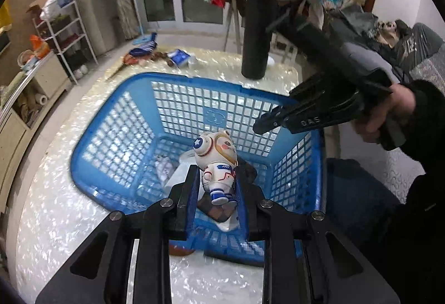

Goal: Organize rigid objects
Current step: 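Open the left gripper to drop the keychain into the basket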

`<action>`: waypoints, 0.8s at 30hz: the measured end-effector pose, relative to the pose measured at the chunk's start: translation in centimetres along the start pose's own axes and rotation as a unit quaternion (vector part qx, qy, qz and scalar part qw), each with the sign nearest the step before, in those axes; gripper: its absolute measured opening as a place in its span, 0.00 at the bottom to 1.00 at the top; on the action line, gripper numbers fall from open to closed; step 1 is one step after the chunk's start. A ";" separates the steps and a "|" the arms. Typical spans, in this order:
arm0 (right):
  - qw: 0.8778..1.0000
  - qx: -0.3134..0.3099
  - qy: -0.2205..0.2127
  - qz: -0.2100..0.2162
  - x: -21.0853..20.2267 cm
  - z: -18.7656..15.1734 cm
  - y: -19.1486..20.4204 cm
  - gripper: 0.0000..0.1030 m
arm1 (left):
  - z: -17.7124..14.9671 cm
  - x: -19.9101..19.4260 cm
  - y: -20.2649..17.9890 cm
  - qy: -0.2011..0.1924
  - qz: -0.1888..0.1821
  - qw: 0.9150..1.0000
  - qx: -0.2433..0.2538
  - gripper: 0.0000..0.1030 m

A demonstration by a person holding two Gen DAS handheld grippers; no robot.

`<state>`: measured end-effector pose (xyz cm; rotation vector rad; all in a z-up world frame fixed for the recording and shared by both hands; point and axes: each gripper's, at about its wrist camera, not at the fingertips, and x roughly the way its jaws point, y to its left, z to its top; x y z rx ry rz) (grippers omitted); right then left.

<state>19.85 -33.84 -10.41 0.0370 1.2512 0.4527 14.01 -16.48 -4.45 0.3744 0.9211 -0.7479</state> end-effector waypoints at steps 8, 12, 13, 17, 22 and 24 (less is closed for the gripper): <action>1.000 0.002 0.000 0.005 0.0 0.0 -0.2 0.06 | 1.0 4.7 -0.7 0.058 -0.004 0.997 0.046 0.27; 1.000 0.002 -0.001 0.006 0.0 0.0 -0.2 0.06 | 1.3 6.0 -0.4 0.076 -0.005 0.995 0.056 0.27; 1.000 0.002 -0.001 0.006 0.0 0.0 -0.2 0.06 | 1.3 6.2 -0.3 0.078 -0.005 0.995 0.057 0.27; 1.000 0.001 -0.002 0.007 0.0 -0.1 -0.2 0.06 | 1.2 6.7 0.1 0.085 -0.008 0.995 0.052 0.27; 1.000 0.003 -0.003 0.009 0.0 -0.1 -0.2 0.07 | 1.1 7.2 0.3 0.093 -0.014 0.994 0.053 0.27; 1.000 0.002 -0.003 0.010 -0.1 -0.1 -0.2 0.07 | 0.9 7.6 0.5 0.098 -0.011 0.994 0.052 0.27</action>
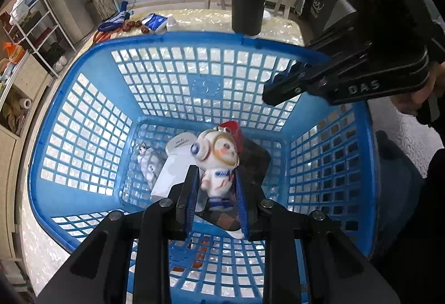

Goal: Organize rigid objects
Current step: 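Open the left gripper to drop the keychain into the basket, then move the left gripper back toward the white plug charger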

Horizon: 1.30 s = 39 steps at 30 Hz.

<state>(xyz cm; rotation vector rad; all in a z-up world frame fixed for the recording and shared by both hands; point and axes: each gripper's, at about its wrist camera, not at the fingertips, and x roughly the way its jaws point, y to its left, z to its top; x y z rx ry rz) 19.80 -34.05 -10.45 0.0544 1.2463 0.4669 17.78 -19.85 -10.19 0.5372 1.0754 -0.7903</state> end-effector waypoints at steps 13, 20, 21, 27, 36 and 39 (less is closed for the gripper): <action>1.000 0.000 0.000 0.002 0.1 0.0 -0.1 0.07 | -0.1 0.7 -0.4 0.031 -0.017 0.999 -0.003 0.86; 1.000 0.001 -0.001 0.005 0.1 0.0 -0.1 0.07 | -0.5 -2.9 -0.3 0.028 -0.008 1.000 -0.009 0.96; 1.000 0.000 0.000 0.004 0.1 0.0 -0.1 0.07 | -0.6 -3.7 -0.2 0.021 -0.005 1.000 -0.012 0.96; 1.000 -0.002 0.000 0.003 0.1 0.1 -0.1 0.07 | -2.8 -9.1 1.4 -0.008 0.018 0.999 -0.051 1.00; 1.000 0.000 0.000 0.003 0.1 0.2 -0.2 0.07 | -11.7 -12.8 5.9 0.037 0.062 0.984 -0.160 1.00; 1.000 0.000 0.000 0.003 0.1 0.2 -0.2 0.07 | -14.9 -12.9 7.9 0.041 0.074 0.973 -0.214 1.00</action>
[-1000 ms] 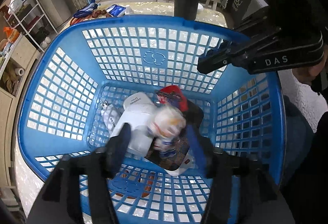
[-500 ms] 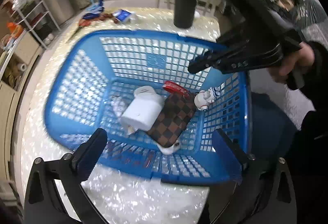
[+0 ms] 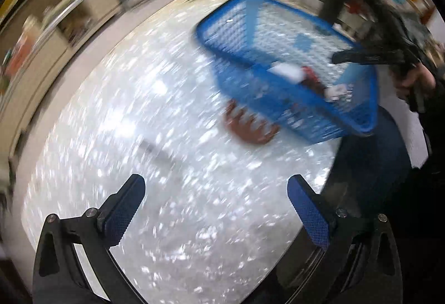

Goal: Organize rigid objects
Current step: 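Move the left gripper back toward the white plug charger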

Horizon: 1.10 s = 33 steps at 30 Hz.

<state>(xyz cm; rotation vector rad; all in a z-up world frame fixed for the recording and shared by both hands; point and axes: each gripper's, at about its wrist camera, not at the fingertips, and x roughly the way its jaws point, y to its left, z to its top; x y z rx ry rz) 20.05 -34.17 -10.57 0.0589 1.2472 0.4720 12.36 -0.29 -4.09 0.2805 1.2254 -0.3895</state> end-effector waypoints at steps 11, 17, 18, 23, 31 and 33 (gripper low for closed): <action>1.000 -0.002 0.001 -0.002 0.1 0.0 0.0 0.07 | -2.8 4.1 7.6 -0.015 -0.017 0.980 -0.199 1.00; 1.000 -0.001 0.003 -0.002 0.3 0.0 0.1 0.07 | -1.9 7.1 7.0 -0.023 -0.012 0.973 -0.231 1.00; 1.000 -0.001 0.004 -0.002 0.3 0.0 0.1 0.07 | -1.7 7.5 7.1 -0.025 -0.011 0.971 -0.238 1.00; 1.000 -0.003 0.004 -0.001 0.4 0.0 0.1 0.07 | -1.2 9.2 7.3 -0.033 0.009 0.963 -0.269 1.00; 1.000 -0.002 0.006 0.003 0.7 0.0 -0.1 0.07 | -0.8 10.6 8.8 -0.049 0.064 0.940 -0.332 0.99; 1.000 -0.002 0.007 0.003 0.8 0.1 -0.1 0.07 | -0.7 10.8 9.0 -0.054 0.066 0.935 -0.343 0.92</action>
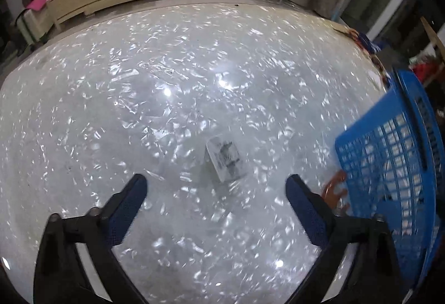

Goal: Organize rigid objects
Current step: 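Move the left gripper back toward the white plug charger, then close the left gripper on the white plug charger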

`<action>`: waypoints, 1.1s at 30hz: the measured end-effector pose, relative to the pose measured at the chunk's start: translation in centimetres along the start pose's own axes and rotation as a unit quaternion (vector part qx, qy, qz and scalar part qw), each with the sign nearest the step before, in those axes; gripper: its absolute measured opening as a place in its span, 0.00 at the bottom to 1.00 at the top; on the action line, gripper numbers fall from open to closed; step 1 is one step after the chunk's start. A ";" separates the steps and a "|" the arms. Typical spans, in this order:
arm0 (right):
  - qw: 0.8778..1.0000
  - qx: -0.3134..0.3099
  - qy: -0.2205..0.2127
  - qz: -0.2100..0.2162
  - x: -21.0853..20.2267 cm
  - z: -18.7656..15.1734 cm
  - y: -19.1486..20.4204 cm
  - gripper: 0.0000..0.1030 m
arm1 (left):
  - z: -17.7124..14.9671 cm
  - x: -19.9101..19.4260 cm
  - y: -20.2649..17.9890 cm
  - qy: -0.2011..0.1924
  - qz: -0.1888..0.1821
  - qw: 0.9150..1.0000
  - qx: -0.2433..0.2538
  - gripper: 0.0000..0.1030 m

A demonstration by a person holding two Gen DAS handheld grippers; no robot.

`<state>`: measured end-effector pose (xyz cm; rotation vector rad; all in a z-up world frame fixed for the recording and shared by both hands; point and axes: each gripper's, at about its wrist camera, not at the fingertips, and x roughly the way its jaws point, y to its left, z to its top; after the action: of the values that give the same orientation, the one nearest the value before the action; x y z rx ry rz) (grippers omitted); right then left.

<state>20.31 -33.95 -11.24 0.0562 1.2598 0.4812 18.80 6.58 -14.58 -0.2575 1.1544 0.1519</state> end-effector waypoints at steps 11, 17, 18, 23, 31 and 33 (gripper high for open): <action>1.000 0.001 -0.001 0.008 0.1 0.0 -0.3 0.07 | 0.4 3.2 -1.1 0.011 0.029 0.999 -0.008 0.82; 1.000 0.001 -0.001 0.008 0.0 0.0 -0.2 0.08 | 0.5 4.3 -0.6 0.010 0.040 0.999 -0.031 0.61; 1.000 0.002 -0.001 0.008 0.0 0.0 -0.3 0.08 | 0.4 4.3 -0.5 0.011 0.041 0.999 -0.030 0.55; 1.000 0.002 -0.001 0.007 0.0 -0.1 -0.2 0.08 | 0.2 4.2 -0.7 0.009 0.035 0.999 -0.022 0.26; 1.000 0.003 -0.001 0.006 0.0 -0.1 -0.1 0.08 | -0.7 3.3 -0.1 -0.018 0.010 0.999 -0.025 0.25; 1.000 0.005 -0.002 0.005 0.0 -0.1 -0.2 0.08 | -1.1 2.3 0.3 -0.024 -0.001 0.999 -0.030 0.25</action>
<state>20.27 -34.12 -11.35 0.0710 1.2592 0.4840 18.68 6.57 -17.14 -0.3063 1.1030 0.1906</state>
